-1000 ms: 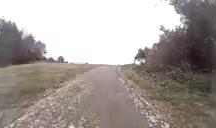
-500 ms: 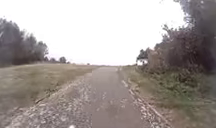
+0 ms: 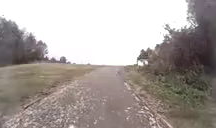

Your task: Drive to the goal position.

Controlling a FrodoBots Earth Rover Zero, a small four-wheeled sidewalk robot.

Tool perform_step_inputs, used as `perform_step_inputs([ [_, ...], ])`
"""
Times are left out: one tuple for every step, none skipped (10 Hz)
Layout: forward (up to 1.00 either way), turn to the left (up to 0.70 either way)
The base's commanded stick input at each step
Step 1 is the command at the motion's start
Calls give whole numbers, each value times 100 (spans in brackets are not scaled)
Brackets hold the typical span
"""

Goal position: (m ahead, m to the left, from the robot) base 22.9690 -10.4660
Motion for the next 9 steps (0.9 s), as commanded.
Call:
perform_step_inputs([
  [60,0],
  [60,0],
  [60,0],
  [60,0],
  [60,0],
  [60,0],
  [60,0],
  [60,0],
  [60,0],
])
